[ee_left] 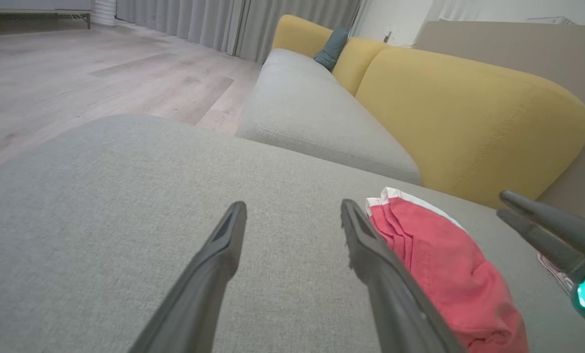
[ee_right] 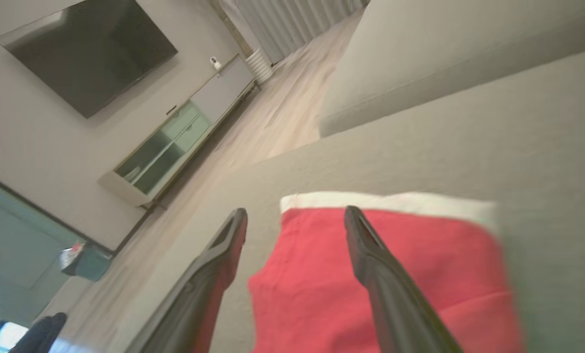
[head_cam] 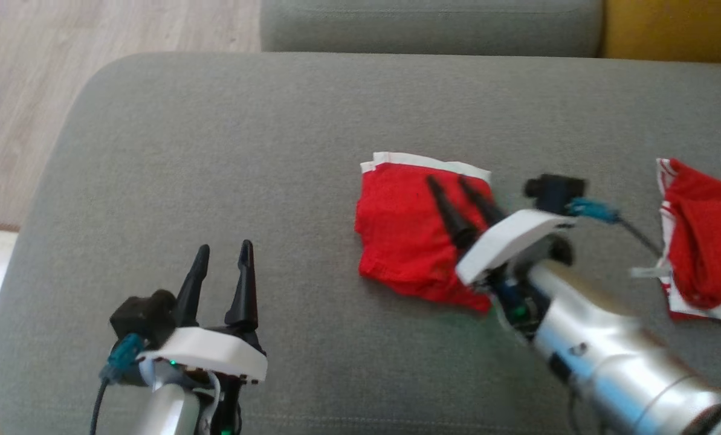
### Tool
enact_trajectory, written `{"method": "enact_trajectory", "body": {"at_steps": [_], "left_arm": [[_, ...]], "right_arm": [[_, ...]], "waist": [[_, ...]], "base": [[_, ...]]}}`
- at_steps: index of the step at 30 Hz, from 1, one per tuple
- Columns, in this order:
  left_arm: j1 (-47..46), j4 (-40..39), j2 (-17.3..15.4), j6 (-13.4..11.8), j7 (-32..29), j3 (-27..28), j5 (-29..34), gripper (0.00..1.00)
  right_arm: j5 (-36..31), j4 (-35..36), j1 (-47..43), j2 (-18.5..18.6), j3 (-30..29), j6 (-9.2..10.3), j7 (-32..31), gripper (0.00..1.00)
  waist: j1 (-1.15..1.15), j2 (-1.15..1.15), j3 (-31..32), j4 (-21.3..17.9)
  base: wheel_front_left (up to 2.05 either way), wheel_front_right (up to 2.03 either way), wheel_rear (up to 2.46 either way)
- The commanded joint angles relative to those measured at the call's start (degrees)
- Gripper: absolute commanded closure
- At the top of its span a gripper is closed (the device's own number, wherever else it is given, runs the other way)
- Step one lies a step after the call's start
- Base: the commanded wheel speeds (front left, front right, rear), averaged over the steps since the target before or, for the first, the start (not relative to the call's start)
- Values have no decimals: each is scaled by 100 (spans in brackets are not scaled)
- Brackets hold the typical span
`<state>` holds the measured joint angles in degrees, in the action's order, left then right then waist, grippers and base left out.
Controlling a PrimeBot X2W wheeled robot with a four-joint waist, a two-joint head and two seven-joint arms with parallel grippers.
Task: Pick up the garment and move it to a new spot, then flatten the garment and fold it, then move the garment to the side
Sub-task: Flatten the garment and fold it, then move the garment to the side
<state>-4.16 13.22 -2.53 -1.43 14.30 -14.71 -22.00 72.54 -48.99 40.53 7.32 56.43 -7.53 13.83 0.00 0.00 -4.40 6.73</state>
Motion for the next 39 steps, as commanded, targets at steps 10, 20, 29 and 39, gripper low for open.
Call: {"method": "enact_trajectory", "body": {"at_steps": [10, 20, 29, 39], "left_arm": [[-300, -306, -35, 32, 70, 327, 97, 0], [-321, -462, -34, 149, 70, 415, 234, 0], [-282, -669, -34, 218, 70, 471, 322, 0], [-184, -827, -34, 181, 70, 440, 297, 0]], "right_arm": [[-2003, 767, -477, 840, -1847, 4, 116, 0], [-4443, 1852, -1828, 422, -3891, 4, 117, 0], [-5875, 2441, -2606, -242, -4677, 4, 117, 0], [-5954, 2460, -2702, -405, -4712, 4, 53, 0]], "waist": [[0, 0, 110, -398], [0, 0, 76, -577], [0, 0, 67, -679], [0, 0, 28, -679]], "base": [[0, 0, 0], [0, 0, 0], [0, 0, 0], [0, 0, 0]]}}
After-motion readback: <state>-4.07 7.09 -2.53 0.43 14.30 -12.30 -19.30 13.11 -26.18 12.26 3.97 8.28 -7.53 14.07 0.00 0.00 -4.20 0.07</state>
